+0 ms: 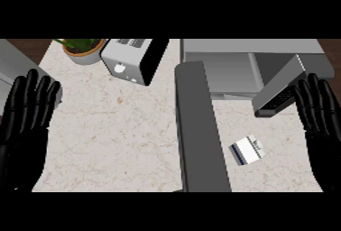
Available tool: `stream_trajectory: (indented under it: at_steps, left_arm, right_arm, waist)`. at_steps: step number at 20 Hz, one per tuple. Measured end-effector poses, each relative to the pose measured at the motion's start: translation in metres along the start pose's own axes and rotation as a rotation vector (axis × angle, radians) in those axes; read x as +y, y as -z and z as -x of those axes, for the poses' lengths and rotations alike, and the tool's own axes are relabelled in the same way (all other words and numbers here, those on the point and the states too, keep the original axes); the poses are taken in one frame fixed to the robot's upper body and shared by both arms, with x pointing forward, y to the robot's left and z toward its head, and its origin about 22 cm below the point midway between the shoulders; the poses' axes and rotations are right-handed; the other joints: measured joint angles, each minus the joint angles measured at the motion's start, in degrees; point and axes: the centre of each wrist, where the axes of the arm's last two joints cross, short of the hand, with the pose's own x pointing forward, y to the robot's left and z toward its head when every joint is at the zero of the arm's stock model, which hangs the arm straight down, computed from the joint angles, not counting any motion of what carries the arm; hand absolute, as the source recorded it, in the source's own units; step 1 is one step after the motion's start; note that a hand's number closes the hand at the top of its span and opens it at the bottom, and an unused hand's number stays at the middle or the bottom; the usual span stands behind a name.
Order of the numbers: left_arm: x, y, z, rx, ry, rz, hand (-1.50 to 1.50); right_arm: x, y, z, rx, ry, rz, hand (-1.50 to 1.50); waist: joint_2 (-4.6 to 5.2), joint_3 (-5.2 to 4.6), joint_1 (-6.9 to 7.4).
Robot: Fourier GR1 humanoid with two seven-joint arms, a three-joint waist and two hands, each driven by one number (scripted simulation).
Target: Pick up the milk, place it into the microwave and close the microwave
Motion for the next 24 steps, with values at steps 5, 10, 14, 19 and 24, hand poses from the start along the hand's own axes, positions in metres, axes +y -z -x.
stream_trajectory:
  at_steps: [5,10,14,19,24]
  left_arm:
    - [0.003,0.003,0.01,-0.004,0.025,0.007,-1.5]
    - [-0.011,-0.011,0.028,0.085,-0.068,-0.014,-1.5]
    - [-0.039,-0.026,0.037,0.124,-0.105,-0.023,-1.5]
    - [-0.067,-0.043,0.046,0.143,-0.129,-0.027,-1.5]
    - [-0.095,-0.061,0.048,0.137,-0.131,-0.024,-1.5]
  right_arm:
    - [0.011,-0.021,-0.005,-0.013,-0.025,0.075,-1.5]
    - [0.022,-0.048,0.003,0.052,0.032,0.118,-1.5]
    - [0.03,-0.076,0.002,0.088,0.049,0.123,-1.5]
    - [0.033,-0.112,0.011,0.134,0.044,0.136,-1.5]
    - [0.03,-0.137,0.024,0.165,0.034,0.148,-1.5]
  waist:
    - [-0.53,0.28,-0.47]
    - [-0.73,0.36,-0.76]
    - [-0.81,0.39,-0.87]
    - [-0.83,0.41,-0.91]
    - [-0.83,0.41,-0.78]
